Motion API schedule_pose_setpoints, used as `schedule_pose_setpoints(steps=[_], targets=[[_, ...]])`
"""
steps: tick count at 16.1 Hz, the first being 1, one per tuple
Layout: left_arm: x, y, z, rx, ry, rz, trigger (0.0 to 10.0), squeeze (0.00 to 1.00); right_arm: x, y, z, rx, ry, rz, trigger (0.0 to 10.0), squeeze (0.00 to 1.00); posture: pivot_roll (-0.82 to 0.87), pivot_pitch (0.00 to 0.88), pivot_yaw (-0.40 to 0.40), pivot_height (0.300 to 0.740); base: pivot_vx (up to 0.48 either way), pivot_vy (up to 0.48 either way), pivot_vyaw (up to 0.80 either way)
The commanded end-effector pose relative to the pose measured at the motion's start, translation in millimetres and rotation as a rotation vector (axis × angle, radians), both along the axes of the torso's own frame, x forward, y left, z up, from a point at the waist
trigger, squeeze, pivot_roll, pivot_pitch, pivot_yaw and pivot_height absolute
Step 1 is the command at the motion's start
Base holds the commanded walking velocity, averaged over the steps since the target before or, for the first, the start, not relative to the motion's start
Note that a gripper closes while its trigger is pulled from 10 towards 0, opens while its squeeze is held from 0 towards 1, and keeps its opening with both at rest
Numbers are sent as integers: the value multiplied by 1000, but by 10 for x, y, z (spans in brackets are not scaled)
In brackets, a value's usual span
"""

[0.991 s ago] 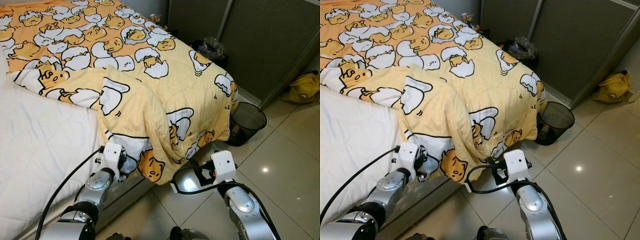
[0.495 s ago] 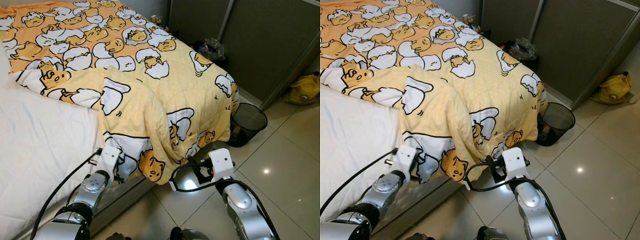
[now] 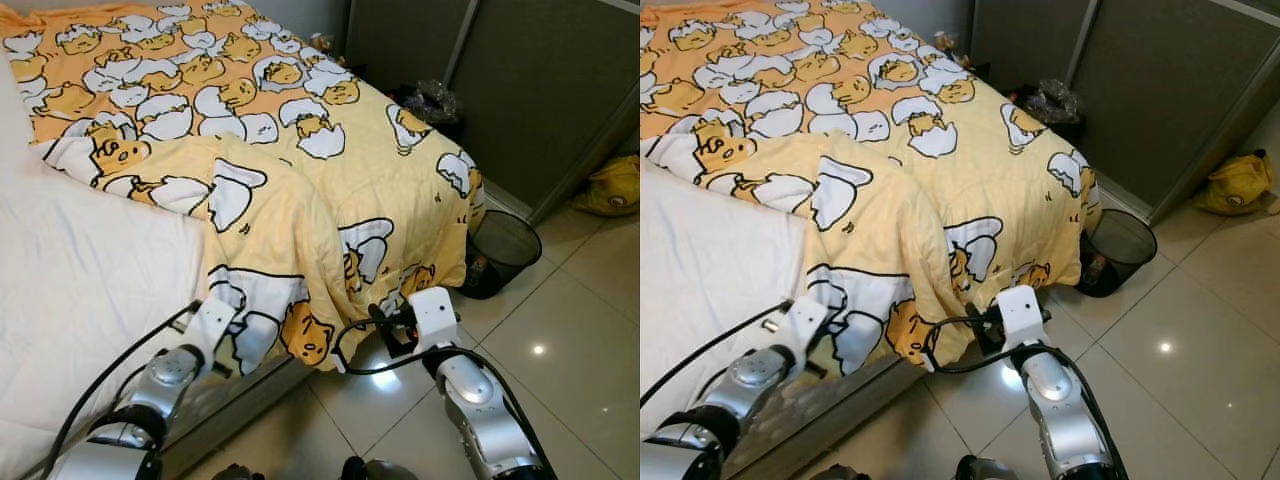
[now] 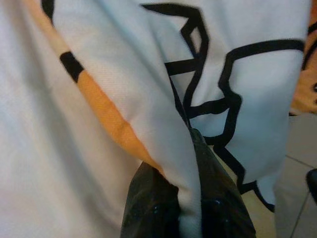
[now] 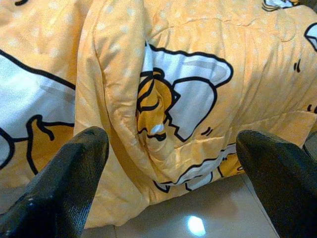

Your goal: Clean up the room

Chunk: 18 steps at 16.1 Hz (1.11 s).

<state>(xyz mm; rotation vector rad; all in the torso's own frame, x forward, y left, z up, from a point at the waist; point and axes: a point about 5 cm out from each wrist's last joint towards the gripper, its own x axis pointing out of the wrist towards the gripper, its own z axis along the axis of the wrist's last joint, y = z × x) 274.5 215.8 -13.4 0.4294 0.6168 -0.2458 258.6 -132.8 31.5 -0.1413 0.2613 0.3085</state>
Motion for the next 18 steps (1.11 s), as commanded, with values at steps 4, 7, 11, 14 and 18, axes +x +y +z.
schedule_pose_setpoints(steps=[4,7,11,14,18], targets=[[-77,47,-52,0,1,37,10000,0,31,-1,-8,-15,-5,25,10000,0,8,11,-47,740,0,0,0],[-107,51,-74,0,4,42,10000,0,57,4,-10,-20,-4,38,10000,0,11,6,-49,740,-231,0,0],[-156,33,-116,-10,16,43,10000,0,61,12,-25,-22,-4,49,10000,0,17,0,-55,740,-396,0,0],[-164,-22,-134,-28,20,32,10000,0,60,22,-37,-25,-2,59,10000,0,15,0,-54,740,-402,0,0],[-158,-138,-148,-52,25,-11,10000,0,74,2,-42,-29,-2,57,10000,0,5,0,-49,740,-173,0,0]])
